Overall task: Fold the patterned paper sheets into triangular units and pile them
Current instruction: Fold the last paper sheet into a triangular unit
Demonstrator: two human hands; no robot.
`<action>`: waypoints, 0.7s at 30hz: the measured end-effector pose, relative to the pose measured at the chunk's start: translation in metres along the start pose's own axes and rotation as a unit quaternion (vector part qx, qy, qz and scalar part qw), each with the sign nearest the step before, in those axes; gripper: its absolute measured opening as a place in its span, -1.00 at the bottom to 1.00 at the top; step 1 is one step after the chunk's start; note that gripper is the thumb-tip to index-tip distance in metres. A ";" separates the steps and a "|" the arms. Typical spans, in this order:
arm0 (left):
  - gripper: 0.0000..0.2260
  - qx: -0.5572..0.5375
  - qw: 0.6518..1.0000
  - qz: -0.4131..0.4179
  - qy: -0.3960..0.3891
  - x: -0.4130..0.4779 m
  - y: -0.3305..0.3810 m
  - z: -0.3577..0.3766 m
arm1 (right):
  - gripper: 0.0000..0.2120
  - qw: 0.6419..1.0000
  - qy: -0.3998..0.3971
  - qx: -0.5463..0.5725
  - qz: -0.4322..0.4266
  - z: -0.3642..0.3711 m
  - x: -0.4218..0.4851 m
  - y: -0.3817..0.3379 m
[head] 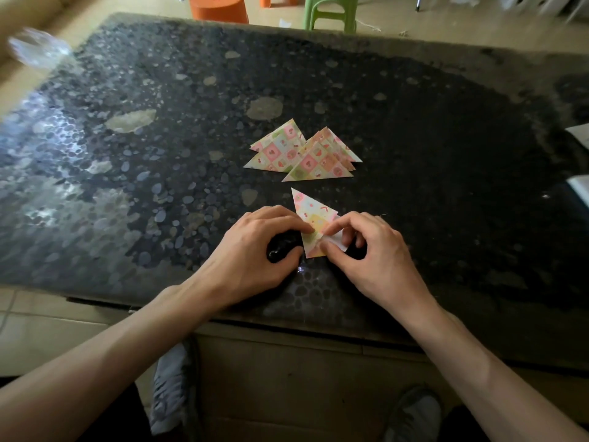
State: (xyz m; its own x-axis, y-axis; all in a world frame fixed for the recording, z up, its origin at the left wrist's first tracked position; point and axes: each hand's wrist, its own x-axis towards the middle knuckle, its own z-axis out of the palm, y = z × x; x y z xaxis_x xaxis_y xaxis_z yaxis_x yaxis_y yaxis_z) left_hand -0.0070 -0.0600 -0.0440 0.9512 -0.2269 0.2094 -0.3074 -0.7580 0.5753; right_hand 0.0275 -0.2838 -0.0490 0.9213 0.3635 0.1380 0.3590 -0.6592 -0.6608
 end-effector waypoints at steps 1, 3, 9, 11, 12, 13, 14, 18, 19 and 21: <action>-0.72 -0.004 1.000 -0.008 0.002 0.001 0.000 0.000 | -0.87 1.000 0.000 0.001 0.001 0.000 0.000 0.000; -0.71 -0.011 1.000 -0.014 0.003 0.005 0.001 0.001 | -0.86 1.000 0.002 0.005 0.002 0.001 0.000 0.000; -0.78 0.029 1.000 0.000 -0.004 0.008 0.001 0.008 | -0.86 1.000 0.003 0.008 0.002 0.001 0.001 0.000; -0.76 0.020 1.000 -0.011 -0.004 0.010 0.000 0.009 | -0.86 1.000 0.005 0.011 0.000 0.001 0.001 0.000; -0.74 0.015 1.000 -0.017 -0.004 0.012 -0.001 0.010 | -0.86 1.000 0.007 0.012 -0.001 0.001 0.001 0.000; -0.74 0.010 1.000 -0.024 -0.007 0.013 -0.001 0.010 | -0.86 1.000 0.007 0.013 -0.002 0.001 0.001 0.000; -0.75 0.007 0.999 -0.030 -0.013 0.015 -0.002 0.009 | -0.86 1.000 0.007 0.013 -0.001 0.001 0.001 0.000; -0.67 0.001 0.999 -0.043 -0.034 0.020 -0.003 0.007 | -0.86 1.000 0.006 0.010 0.000 0.000 0.002 0.000; -0.66 0.000 0.998 -0.043 -0.035 0.021 -0.003 0.006 | -0.86 1.000 0.004 0.009 0.001 0.001 0.002 0.000; -0.65 0.005 0.998 -0.043 -0.037 0.021 -0.002 0.006 | -0.87 1.000 0.000 0.006 0.004 0.000 0.002 0.000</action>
State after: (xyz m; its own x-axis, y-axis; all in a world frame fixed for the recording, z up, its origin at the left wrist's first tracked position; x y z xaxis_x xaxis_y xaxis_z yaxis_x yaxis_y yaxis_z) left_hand 0.0139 -0.0668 -0.0458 0.9736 -0.2047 0.1006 -0.2245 -0.7826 0.5806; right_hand 0.0290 -0.2828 -0.0489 0.9242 0.3582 0.1322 0.3494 -0.6537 -0.6713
